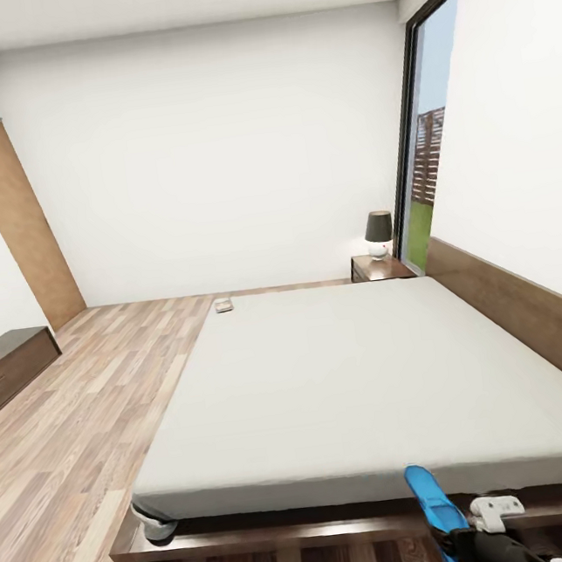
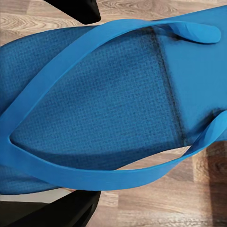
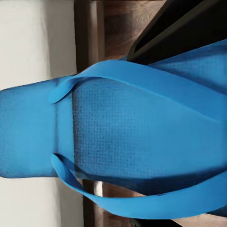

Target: In the bedroom, move the book from the bed onto either nightstand, and place the two sandals side by side next to the bed.

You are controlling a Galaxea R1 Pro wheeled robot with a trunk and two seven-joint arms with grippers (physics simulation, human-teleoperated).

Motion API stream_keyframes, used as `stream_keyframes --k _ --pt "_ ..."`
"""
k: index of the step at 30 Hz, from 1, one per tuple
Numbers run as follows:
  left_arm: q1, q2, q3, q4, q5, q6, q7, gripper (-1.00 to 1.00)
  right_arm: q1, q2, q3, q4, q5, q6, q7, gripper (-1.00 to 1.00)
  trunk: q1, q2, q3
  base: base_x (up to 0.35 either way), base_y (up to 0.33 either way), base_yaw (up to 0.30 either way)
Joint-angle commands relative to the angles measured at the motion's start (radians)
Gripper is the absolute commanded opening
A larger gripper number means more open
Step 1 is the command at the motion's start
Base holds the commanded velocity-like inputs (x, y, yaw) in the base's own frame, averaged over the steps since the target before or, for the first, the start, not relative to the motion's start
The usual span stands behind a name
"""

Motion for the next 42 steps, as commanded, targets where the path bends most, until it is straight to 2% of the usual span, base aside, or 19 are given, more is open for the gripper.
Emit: stream_keyframes --k 1,4,5,9,12,23,29,32,36,42 --pt "0.0 0.001 -0.009 -0.002 0.008 -0.002 0.007 -1.0 0.004 -0.001 -0.01 0.027 -0.003 -0.01 0.005 -1.0 0.0 -0.001 -0.001 0.0 0.0 0.0" --pt "-0.001 0.001 -0.009 -0.002 0.008 -0.002 0.007 -1.0 0.008 -0.01 -0.018 0.088 -0.003 -0.053 0.005 -1.0 0.0 -0.001 -0.001 0.0 0.0 0.0" --pt "-0.001 0.001 -0.009 -0.002 0.007 -0.002 0.007 -1.0 0.009 -0.023 -0.021 0.135 -0.004 -0.097 0.006 -1.0 0.0 -0.001 -0.001 0.0 0.0 0.0" --pt "-0.001 0.0 -0.01 -0.002 0.007 -0.002 0.007 -1.0 0.01 -0.048 -0.025 0.221 -0.005 -0.174 0.005 -1.0 0.0 -0.001 -0.001 0.0 0.0 0.0" --pt "-0.002 -0.001 -0.01 -0.002 0.006 -0.002 0.007 -1.0 0.01 -0.054 -0.026 0.249 -0.006 -0.197 0.006 -1.0 0.0 -0.001 -0.001 0.0 0.0 0.0" --pt "-0.022 -0.004 -0.011 -0.002 0.004 -0.002 0.007 -1.0 0.011 -0.063 -0.03 0.342 -0.008 -0.247 0.005 -1.0 0.0 -0.001 -0.001 0.0 0.0 0.0" --pt "-0.04 -0.007 -0.011 -0.002 0.003 -0.001 0.007 -1.0 0.012 -0.065 -0.077 0.386 -0.007 -0.285 0.007 -1.0 0.0 -0.001 -0.001 0.0 0.0 0.0" --pt "-0.045 -0.01 -0.015 0.003 -0.001 -0.001 0.006 -1.0 0.012 -0.068 -0.099 0.444 -0.006 -0.33 0.007 -1.0 0.0 -0.001 -0.001 0.0 0.0 0.0" --pt "-0.05 -0.011 -0.021 0.02 -0.001 -0.002 0.006 -1.0 0.012 -0.073 -0.107 0.49 -0.005 -0.377 0.007 -1.0 0.0 -0.001 -0.001 0.0 0.0 0.0" --pt "-0.102 -0.012 -0.023 0.038 -0.004 0.004 0.005 -1.0 0.012 -0.076 -0.11 0.524 -0.005 -0.4 0.006 -1.0 0.0 -0.001 -0.001 0.0 0.0 0.0"
